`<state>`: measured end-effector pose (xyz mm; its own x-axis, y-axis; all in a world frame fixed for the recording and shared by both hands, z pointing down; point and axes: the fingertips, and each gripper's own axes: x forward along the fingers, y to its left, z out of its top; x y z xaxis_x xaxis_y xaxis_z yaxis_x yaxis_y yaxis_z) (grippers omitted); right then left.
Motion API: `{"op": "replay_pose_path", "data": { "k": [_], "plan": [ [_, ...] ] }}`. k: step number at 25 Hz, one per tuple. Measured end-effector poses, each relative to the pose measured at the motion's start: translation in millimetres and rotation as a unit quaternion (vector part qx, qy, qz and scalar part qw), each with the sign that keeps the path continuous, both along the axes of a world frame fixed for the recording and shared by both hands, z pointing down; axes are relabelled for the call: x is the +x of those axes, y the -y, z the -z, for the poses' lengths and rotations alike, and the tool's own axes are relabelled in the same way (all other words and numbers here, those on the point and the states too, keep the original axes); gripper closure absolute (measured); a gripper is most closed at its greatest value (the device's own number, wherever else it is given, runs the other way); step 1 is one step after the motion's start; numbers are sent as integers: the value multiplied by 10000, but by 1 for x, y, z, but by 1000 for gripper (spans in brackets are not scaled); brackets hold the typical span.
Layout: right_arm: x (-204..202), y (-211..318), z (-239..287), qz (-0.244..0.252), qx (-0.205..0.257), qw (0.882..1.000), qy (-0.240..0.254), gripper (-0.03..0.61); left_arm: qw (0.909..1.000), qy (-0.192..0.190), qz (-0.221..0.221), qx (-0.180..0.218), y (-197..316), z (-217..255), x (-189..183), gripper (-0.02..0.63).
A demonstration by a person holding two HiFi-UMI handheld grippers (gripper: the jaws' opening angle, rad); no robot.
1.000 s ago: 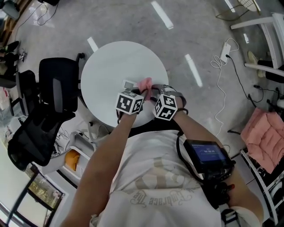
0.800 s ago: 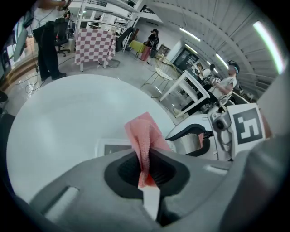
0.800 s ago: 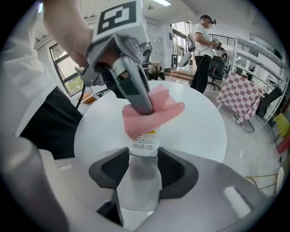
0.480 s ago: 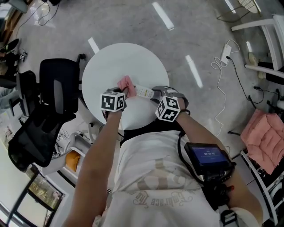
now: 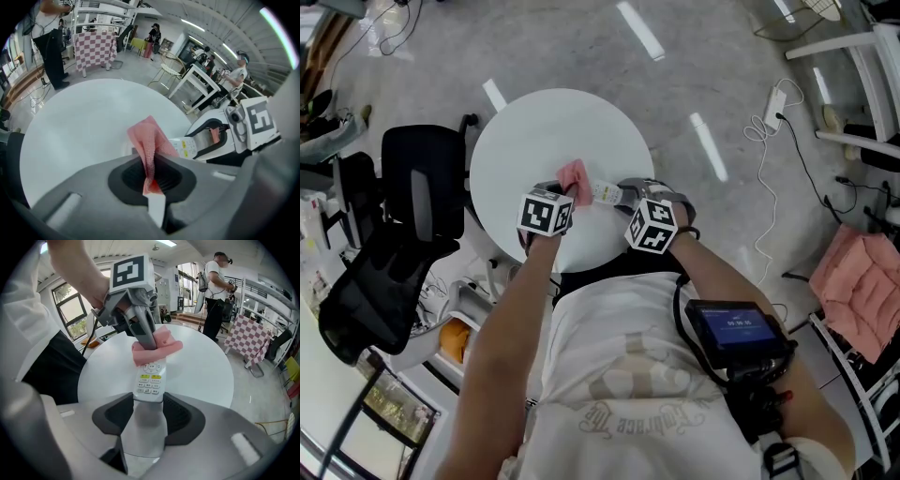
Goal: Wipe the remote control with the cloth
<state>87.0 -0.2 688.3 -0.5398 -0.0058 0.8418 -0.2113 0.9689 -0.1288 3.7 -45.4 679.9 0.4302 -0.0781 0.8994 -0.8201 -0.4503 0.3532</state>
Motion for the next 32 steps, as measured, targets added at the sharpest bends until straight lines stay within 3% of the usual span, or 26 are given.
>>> {"op": "replay_pose_path", "data": {
  "k": [7,10,18,20,26,32],
  "plan": [
    [10,-2,-3,-58,-62,10000,-33,371,9987,-492,-17,-105,-12,9,43,597],
    [10,-2,-2,-69,-62,10000,-30,370,9965,-775,-237,-192,-19,14,62,597],
    [9,1,-2,-22,-19,10000,-40,370,9839,-1648,-589,-372,-32,26,118,597],
    [9,0,-3,-28,-21,10000,-48,371,9858,-1568,-504,-339,-30,21,111,597],
    [10,-1,-4,-75,-21,10000,-38,370,9968,-763,-241,38,-12,9,61,597],
    [8,-1,-5,-51,-7,10000,-58,370,9993,-263,219,136,1,-3,3,595]
  ]
}}
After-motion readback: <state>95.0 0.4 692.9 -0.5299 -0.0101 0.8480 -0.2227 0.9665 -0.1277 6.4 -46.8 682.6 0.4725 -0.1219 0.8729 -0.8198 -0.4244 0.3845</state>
